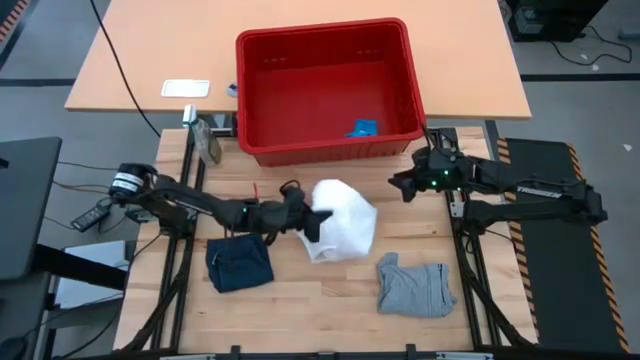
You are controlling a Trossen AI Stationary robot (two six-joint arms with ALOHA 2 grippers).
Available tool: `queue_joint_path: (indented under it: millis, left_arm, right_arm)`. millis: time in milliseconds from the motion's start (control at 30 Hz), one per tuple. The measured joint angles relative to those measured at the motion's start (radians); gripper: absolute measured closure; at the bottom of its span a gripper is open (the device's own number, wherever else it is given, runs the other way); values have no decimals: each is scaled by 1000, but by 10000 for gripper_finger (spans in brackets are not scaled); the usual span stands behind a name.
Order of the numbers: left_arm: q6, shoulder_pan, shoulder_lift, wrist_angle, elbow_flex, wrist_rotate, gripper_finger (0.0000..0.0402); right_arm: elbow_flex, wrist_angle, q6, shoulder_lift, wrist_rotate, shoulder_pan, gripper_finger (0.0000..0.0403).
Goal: Fold laundry
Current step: Remove the white dress from the red laundry bin
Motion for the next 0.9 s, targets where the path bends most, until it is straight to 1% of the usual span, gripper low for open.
queue_joint_path:
  millis: [100, 167, 200, 233, 300, 333, 367, 433, 467, 533, 567, 600, 667, 700, 833, 900]
  left_arm:
    - [187, 32, 9, 70, -28, 3, 303]
    - [354, 63, 3, 119, 0, 3, 296]
    - [458, 73, -5, 143, 23, 24, 296]
    - [576, 78, -12, 165, 57, 66, 298]
    - [809, 69, -27, 152, 149, 200, 306]
    - [894, 50, -34, 89, 195, 247, 310]
    - [943, 28, -37, -10, 237, 271, 313]
    - [973, -14, -8, -237, 276, 287, 313]
    - [970, -31, 15, -325, 274, 292, 309]
    - [955, -64, 77, -445, 232, 287, 295]
    - [948, -77, 106, -480, 199, 266, 286]
    - [927, -86, 122, -494, 174, 236, 276]
    - [864, -111, 125, -437, 143, 169, 252]
    - [825, -121, 124, -424, 124, 151, 239]
    - [740, -160, 131, -464, 55, 147, 191]
    - [705, -180, 108, -450, 38, 146, 169]
  right_arm:
    - [0, -8, 39, -18, 1, 34, 237]
    - [0, -1, 72, -22, 1, 57, 237]
    - [0, 6, 86, -22, 1, 67, 237]
    - [0, 15, 101, -22, 4, 78, 237]
    - [0, 20, 140, -21, 19, 105, 237]
    - [0, 21, 165, -21, 29, 121, 237]
    - [0, 26, 190, -21, 41, 137, 237]
    - [0, 26, 240, -21, 74, 172, 237]
    - [0, 27, 258, -21, 92, 188, 237]
    - [0, 26, 283, -20, 138, 216, 237]
    - [0, 27, 294, -17, 161, 227, 237]
    - [0, 27, 308, -13, 179, 236, 237]
    - [0, 31, 340, -5, 191, 244, 237]
    - [0, 46, 355, 3, 192, 250, 237]
    - [1, 94, 395, 40, 190, 286, 237]
    - [1, 104, 414, 66, 185, 305, 237]
